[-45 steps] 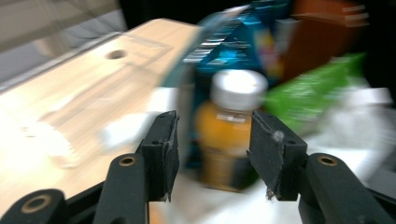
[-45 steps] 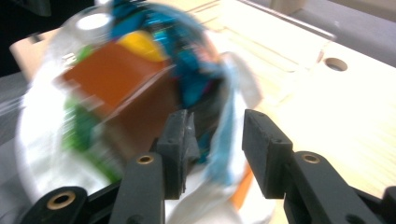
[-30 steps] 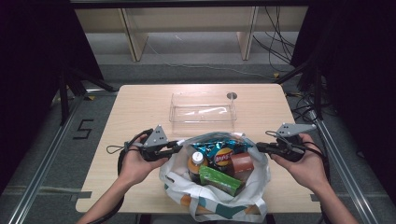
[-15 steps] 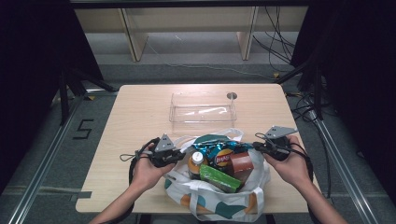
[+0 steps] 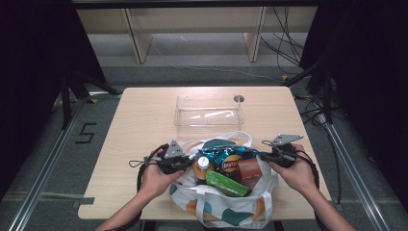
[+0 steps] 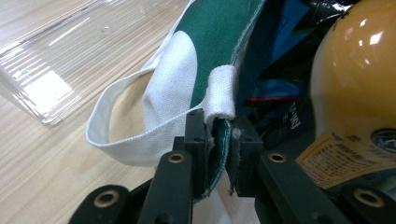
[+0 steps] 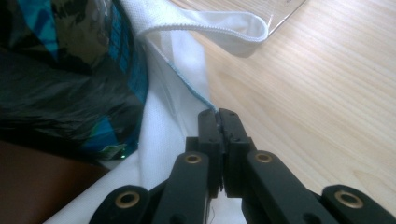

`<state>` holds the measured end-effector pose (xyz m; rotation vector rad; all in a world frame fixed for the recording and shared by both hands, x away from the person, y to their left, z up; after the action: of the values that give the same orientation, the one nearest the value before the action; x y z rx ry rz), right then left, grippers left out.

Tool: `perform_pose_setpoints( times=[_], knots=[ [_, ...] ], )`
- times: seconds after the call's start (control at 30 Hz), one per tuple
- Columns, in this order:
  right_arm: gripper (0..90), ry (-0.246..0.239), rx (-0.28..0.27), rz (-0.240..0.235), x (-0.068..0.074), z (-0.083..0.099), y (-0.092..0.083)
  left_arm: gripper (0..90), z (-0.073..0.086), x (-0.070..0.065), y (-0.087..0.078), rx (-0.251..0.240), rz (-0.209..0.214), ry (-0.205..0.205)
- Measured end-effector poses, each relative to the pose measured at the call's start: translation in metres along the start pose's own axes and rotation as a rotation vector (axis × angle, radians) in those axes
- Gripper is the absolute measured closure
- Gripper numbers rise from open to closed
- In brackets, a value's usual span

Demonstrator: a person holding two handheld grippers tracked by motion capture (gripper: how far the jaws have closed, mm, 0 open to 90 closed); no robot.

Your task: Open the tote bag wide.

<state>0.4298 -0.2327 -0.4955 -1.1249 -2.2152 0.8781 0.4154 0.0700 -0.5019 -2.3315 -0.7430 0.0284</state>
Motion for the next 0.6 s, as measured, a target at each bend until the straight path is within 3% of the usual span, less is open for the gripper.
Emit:
perform_pose_setpoints(
  times=[0.03,0.07,0.13,0.17,0.2,0.27,0.37,0.4,0.57,0.6],
  knots=[
    [89.5,-0.001,-0.004,0.0,0.0,0.0,-0.001,78.7,-0.001,0.001,-0.001,-0.008,0.001,0.009],
    [89.3,0.003,-0.016,0.001,0.0,-0.002,-0.004,77.5,-0.001,0.0,-0.002,-0.012,-0.002,-0.017],
    [86.1,0.015,-0.032,-0.006,0.0,-0.004,-0.011,73.0,-0.001,0.001,-0.005,-0.022,-0.005,-0.02],
    [84.0,0.027,-0.044,-0.015,0.001,-0.007,-0.016,70.4,0.0,0.003,-0.008,-0.024,-0.009,-0.008],
    [81.3,0.019,-0.078,-0.019,0.001,-0.01,-0.021,69.1,0.0,0.004,-0.011,-0.03,-0.014,-0.03],
    [76.8,0.049,-0.115,-0.029,0.004,-0.014,-0.033,64.0,-0.001,0.007,-0.019,-0.04,-0.029,-0.059],
    [70.2,0.024,-0.175,-0.027,0.005,-0.021,-0.052,57.6,-0.004,0.01,-0.031,-0.07,-0.042,-0.056],
    [67.7,0.003,-0.187,-0.025,0.004,-0.022,-0.057,55.3,-0.006,0.01,-0.034,-0.093,-0.05,-0.075],
    [58.2,0.02,-0.293,-0.046,0.01,-0.032,-0.079,41.8,-0.01,0.011,-0.059,-0.192,-0.085,-0.095],
    [56.0,-0.002,-0.31,-0.047,0.011,-0.034,-0.083,39.6,-0.01,0.012,-0.064,-0.211,-0.094,-0.109]
  ],
)
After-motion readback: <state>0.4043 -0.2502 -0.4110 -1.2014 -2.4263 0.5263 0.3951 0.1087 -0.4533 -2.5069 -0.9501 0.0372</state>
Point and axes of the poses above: each handheld gripper's, and its own axes: y roughly forward along the jaws, z roughly out of its underside, x roughly to its left, the point moved 7 cm from there along y, roughly forward along the jaws, and after that the axes turned 12 degrees about y, right-handed, at the moved point
